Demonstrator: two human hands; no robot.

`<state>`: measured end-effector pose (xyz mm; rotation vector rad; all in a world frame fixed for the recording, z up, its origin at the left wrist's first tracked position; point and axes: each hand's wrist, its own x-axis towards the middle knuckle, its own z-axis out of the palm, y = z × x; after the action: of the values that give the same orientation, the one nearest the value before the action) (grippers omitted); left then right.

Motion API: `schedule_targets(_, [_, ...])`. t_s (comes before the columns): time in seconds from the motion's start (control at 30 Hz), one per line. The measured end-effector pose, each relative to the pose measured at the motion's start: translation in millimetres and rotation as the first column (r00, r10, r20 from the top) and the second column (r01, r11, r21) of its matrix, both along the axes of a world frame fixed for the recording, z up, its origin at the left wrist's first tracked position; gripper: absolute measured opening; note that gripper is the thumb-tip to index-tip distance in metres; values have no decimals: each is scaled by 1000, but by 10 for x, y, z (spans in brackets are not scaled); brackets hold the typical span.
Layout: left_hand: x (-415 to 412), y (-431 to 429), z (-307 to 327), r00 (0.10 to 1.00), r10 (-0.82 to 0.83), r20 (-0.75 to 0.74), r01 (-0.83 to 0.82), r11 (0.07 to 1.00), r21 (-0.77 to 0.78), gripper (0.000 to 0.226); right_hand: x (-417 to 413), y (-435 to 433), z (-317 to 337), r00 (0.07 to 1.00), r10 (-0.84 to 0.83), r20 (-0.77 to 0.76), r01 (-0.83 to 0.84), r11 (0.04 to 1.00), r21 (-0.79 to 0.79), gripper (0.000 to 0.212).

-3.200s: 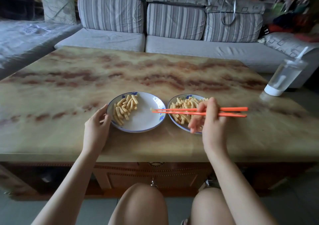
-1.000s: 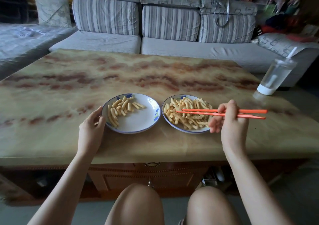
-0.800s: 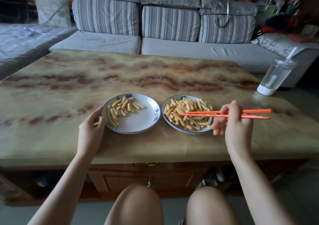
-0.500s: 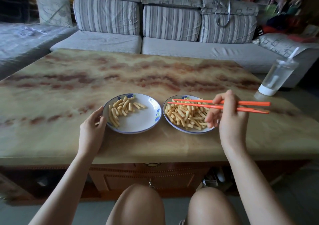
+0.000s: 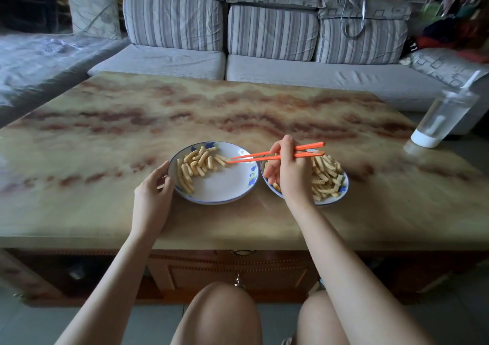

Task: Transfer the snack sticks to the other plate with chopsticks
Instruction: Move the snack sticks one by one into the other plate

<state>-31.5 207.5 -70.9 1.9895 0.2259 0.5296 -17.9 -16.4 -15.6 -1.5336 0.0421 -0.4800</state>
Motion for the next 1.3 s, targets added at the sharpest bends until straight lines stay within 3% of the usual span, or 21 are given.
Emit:
schedule_targets(0.37, [3, 5, -9, 1000, -3, 0, 3, 1000, 4, 38, -153, -195, 38, 995, -91, 27, 88, 991, 104, 44])
schedule_targets(0.57, [7, 3, -9, 1000, -3, 3, 3, 1000, 16, 37, -405, -642, 178, 972, -208, 108, 197, 975, 99, 41])
schedule_targets(0.77, [12, 10, -21, 1000, -4, -8, 4, 1000, 16, 38, -605, -969, 192, 951, -297, 88, 289, 953, 91, 42])
schedule_targets(1.03, [10, 12, -34, 1000, 0, -8, 0, 1000, 18, 38, -692, -1012, 103, 957, -288, 46, 286, 957, 35, 43])
schedule_targets(1.3, [20, 9, -30, 1000, 1, -8, 0, 1000, 26, 38, -755, -901, 255, 958, -261, 120, 256, 965, 61, 41])
